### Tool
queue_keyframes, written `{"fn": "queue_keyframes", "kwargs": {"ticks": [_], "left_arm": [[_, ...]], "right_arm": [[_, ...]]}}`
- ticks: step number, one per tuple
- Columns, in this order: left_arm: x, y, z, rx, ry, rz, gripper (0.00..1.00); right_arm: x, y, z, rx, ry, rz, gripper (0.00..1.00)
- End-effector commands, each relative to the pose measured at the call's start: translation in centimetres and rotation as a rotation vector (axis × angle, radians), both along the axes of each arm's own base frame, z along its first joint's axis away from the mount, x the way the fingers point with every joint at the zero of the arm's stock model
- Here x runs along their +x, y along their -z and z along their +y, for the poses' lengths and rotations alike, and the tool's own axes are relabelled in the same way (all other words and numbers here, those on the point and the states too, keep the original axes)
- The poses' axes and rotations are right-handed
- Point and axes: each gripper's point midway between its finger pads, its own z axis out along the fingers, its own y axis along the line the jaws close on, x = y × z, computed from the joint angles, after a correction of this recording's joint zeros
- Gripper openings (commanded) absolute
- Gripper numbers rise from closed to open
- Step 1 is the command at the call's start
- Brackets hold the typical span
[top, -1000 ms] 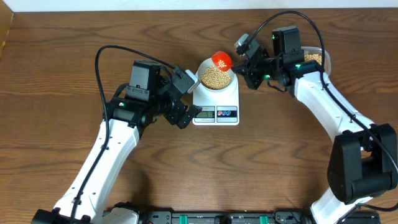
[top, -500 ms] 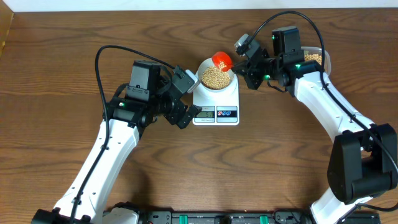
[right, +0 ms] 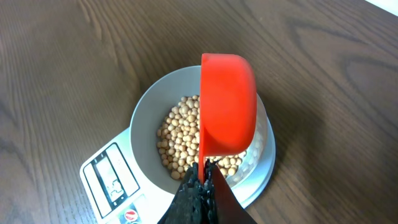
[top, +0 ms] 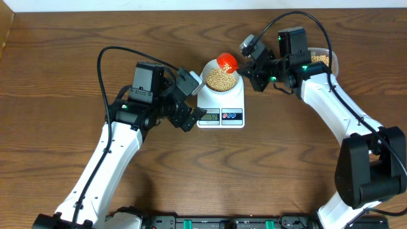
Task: Scoop item into bowl and weigh 50g on scale
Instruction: 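Tilt the red scoop slowly to trickle soybeans into the bowl, then lower the red scoop into the bowl and tip it further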
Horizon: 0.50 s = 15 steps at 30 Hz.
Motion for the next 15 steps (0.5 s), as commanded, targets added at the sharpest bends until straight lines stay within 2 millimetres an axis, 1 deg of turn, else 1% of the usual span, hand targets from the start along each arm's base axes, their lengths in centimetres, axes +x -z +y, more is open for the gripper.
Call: {"fn": "queue_keyframes", "kwargs": {"ticks": [1,5,10,15], "left_arm": [[-0.20,0.26,-0.05,0.002,0.011,0.003,0.95],[-0.20,0.26,-0.05,0.002,0.011,0.003,0.95],[-0.20,0.26,-0.05,0.002,0.011,0.003,0.95],[-0.20,0.26,-0.05,0.002,0.011,0.003,0.95]], "right_arm": [[-0.17,0.44,0.22,0.003,-0.005,0.017,0.01],[-0.22,0.48,0.21,0.008,0.004,0.030,0.01],[-0.22,0.48,0.20,0.069,0.106,0.148,0.01],[-0.49,0.77,0.09,0.070,0.126,0.184,0.01]]}}
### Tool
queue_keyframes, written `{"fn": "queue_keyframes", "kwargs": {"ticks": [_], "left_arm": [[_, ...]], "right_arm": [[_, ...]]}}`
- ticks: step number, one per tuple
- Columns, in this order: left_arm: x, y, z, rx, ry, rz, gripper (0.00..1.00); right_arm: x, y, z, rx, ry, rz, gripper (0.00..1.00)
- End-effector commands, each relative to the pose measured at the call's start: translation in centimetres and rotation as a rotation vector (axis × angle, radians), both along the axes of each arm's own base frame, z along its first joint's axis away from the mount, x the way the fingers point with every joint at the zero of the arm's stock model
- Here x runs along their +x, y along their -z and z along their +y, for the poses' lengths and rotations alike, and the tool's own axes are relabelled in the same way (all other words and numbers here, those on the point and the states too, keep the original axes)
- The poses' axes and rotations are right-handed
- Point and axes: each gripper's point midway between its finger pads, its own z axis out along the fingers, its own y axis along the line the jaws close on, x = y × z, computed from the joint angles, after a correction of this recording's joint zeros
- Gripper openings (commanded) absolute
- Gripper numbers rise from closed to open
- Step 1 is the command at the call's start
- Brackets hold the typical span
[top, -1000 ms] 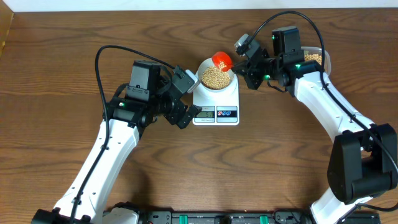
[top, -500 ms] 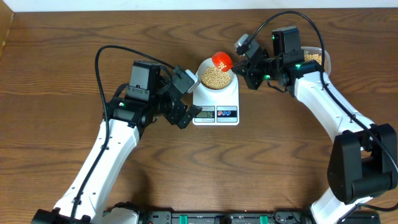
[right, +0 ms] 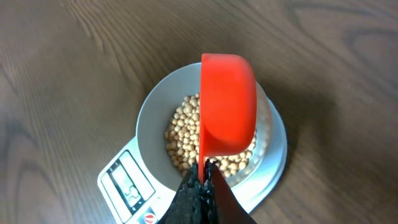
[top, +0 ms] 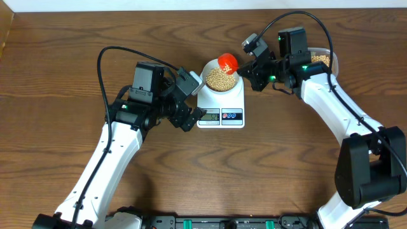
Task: Scoop item into bowl and weigh 50g on scale
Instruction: 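Lower the red scoop into the bowl and tip it further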
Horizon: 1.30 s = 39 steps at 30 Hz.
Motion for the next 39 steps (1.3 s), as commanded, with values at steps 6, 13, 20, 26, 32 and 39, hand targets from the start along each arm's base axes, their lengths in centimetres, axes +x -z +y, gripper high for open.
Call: {"fn": "queue_keyframes", "kwargs": {"ticks": [6,13,20,26,32,39], "left_arm": [[-0.2,0.3,-0.1,0.002,0.011,0.003,0.95],[-0.2,0.3,-0.1,0.002,0.011,0.003,0.95],[-0.2,0.3,-0.1,0.002,0.011,0.003,0.95],[-0.2,0.3,-0.1,0.002,0.011,0.003,0.95],[-0.2,0.3,-0.1,0.002,0.011,0.003,0.95],[-0.2,0.3,-0.1,0.002,0.011,0.003,0.95]], "right_arm": [[-0.1,0.7,0.0,0.002,0.040,0.053,0.01],[0.3,1.3,0.5,-0.077,0.072,0.010,0.01],[0.4,1.0,2.2,-0.101,0.061,-0.041,0.01],[0.0,1.5,2.4,-0.137,0.068,-0.034,0.01],[-0.2,1.9,2.1,-0.156,0.075,-0.019,0.01],[-0.2,2.8,1.3,-0.201,0.102,-0.001,0.01]]}}
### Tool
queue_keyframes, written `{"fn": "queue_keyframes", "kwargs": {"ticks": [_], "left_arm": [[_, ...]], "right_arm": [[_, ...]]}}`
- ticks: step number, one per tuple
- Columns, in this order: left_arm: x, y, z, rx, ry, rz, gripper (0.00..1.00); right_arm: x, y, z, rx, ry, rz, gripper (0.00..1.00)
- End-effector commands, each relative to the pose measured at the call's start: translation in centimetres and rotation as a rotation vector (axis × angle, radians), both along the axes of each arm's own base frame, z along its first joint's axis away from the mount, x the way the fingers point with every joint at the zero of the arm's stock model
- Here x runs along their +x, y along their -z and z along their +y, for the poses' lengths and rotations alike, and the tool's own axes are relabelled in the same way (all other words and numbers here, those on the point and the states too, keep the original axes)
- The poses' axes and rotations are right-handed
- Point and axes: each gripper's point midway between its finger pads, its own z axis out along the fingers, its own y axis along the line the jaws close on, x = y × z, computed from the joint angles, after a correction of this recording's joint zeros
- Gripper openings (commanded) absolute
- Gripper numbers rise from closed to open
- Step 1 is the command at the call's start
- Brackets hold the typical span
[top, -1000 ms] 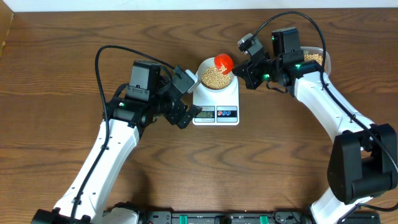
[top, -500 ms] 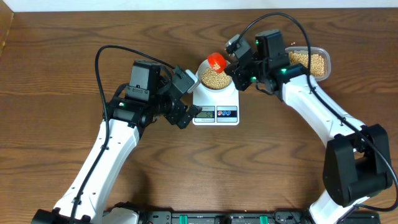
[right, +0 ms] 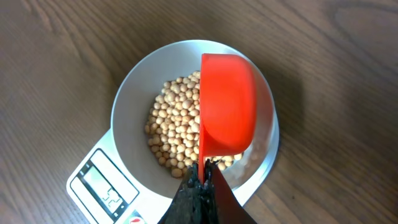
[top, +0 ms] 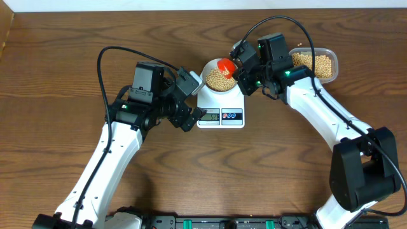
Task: Scoop item into bowl and weigh 50g on scale
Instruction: 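Lower the red scoop into the bowl and tip it further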
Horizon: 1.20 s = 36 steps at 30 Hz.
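A white bowl (top: 212,66) of tan beans (right: 171,124) sits on the white scale (top: 220,108), whose display (right: 104,193) shows in the right wrist view. My right gripper (right: 204,179) is shut on the handle of the red scoop (right: 227,99), which is tipped on its side over the bowl's right half; the scoop (top: 226,65) also shows from overhead. My left gripper (top: 188,111) hangs at the scale's left edge with its fingers apart, holding nothing.
A clear tub of beans (top: 317,62) stands at the back right, behind my right arm. Cables loop over both arms. The wooden table (top: 254,172) stretches bare toward the front.
My right gripper has moved left with the scoop, so the scoop now hangs further over the bowl. The tub at the back right is uncovered. The left arm has not moved.
The scoop was tipped over the bowl's back right rim, held by my right gripper. It stayed there a moment later, with the camera slightly farther from the bowl. Now it hangs lower and more to the left above the beans.
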Motion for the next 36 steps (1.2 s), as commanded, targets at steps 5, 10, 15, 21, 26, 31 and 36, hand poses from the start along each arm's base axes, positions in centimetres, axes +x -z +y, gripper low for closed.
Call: {"fn": "queue_keyframes", "kwargs": {"ticks": [5,10,15,21,26,31,36], "left_arm": [[-0.2,0.3,-0.1,0.002,0.011,0.003,0.95],[-0.2,0.3,-0.1,0.002,0.011,0.003,0.95],[-0.2,0.3,-0.1,0.002,0.011,0.003,0.95],[-0.2,0.3,-0.1,0.002,0.011,0.003,0.95],[-0.2,0.3,-0.1,0.002,0.011,0.003,0.95],[-0.2,0.3,-0.1,0.002,0.011,0.003,0.95],[-0.2,0.3,-0.1,0.001,0.011,0.004,0.95]], "right_arm": [[-0.1,1.1,0.1,-0.018,0.013,0.024,0.01],[-0.3,1.7,0.3,-0.023,0.006,0.037,0.01],[-0.5,1.9,0.8,-0.025,-0.005,0.041,0.01],[-0.8,2.1,1.1,-0.029,-0.012,0.048,0.01],[-1.4,2.4,1.4,-0.037,-0.025,0.067,0.01],[-2.0,2.4,2.2,-0.025,-0.042,0.080,0.01],[-2.4,2.1,2.9,0.021,-0.056,0.102,0.01]]}}
